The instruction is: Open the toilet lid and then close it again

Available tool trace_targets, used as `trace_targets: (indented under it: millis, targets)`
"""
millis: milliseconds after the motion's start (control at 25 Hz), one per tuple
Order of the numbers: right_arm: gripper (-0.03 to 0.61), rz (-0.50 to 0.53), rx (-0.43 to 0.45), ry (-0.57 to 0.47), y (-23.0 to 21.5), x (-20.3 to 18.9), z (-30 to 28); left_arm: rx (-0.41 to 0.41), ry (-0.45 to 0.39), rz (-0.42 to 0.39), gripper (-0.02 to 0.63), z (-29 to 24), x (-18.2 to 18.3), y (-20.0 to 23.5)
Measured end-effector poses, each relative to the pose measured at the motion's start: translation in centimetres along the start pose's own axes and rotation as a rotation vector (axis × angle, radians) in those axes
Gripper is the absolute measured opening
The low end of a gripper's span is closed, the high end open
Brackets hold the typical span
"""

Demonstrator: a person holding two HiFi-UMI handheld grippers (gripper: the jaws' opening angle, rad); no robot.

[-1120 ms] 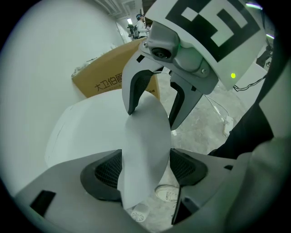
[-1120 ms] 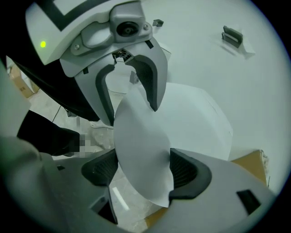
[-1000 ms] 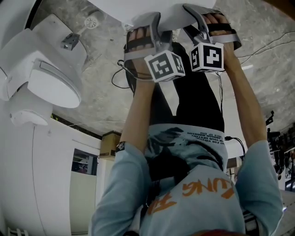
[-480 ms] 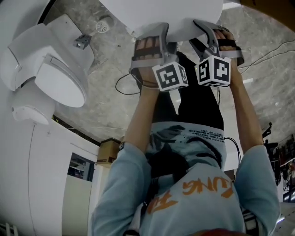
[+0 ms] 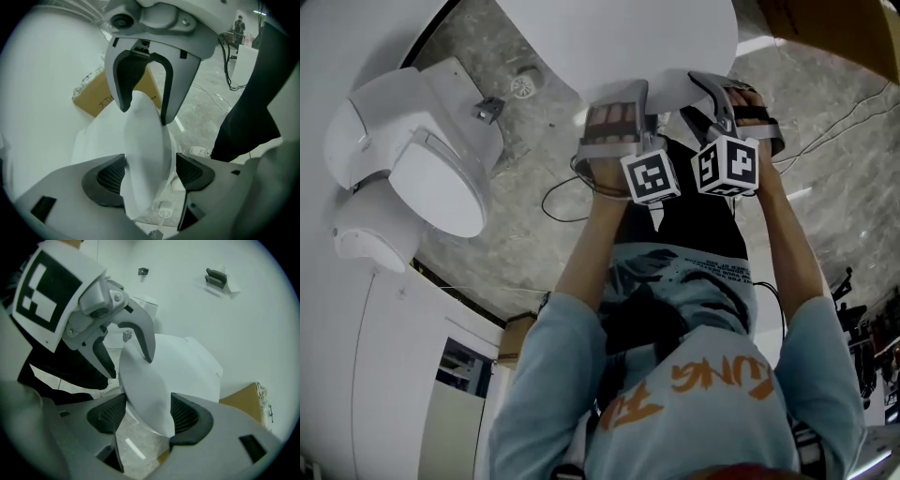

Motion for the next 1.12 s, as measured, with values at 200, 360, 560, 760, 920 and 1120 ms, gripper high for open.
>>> trace_targets:
  millis: [200,360,560,760,920,1120]
  targets:
    - [0.314,0.003,-0.012,0.008,-0.9,1.3,1.3,0.014,-0.025,0.015,0.347,0.9,0.9,0.9]
    - [0.315,-0.007,-0.023,-0.001,-1.4,2.1,2.4,-0.007,-0.028,0.009,0.327,2.2,1.9,1.5]
    - [0.327,0.003,-0.026,-0.044,-2.5,3.8,4.2,0.01,-0.043,-0.004,0.307,4.3,2.8,3.0]
    - [0.279,0.09,-0.011,-0.094,-2.8,5.5,5.4,0.039,-0.082,-0.05,0.284,6.7,3.2,4.9]
    - [0.276,0.202,-0.04,-0.1,-3.7,7.5,6.8,0.033,-0.099,-0.05,0.273,8.5,4.1,6.4]
    - [0.255,0.264,-0.078,-0.113,-5.5,10.4,8.9,0.076,-0.132,-0.041,0.256,11.4,5.1,9.3]
Point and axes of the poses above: the fingertips, and each gripper's own axes: z backward along the fingers, y to its left, x out of its top, the point moved 8 cm from there along z, backward along the fingers, and after that the axes turned 14 degrees about -y, right-handed, at the moved point
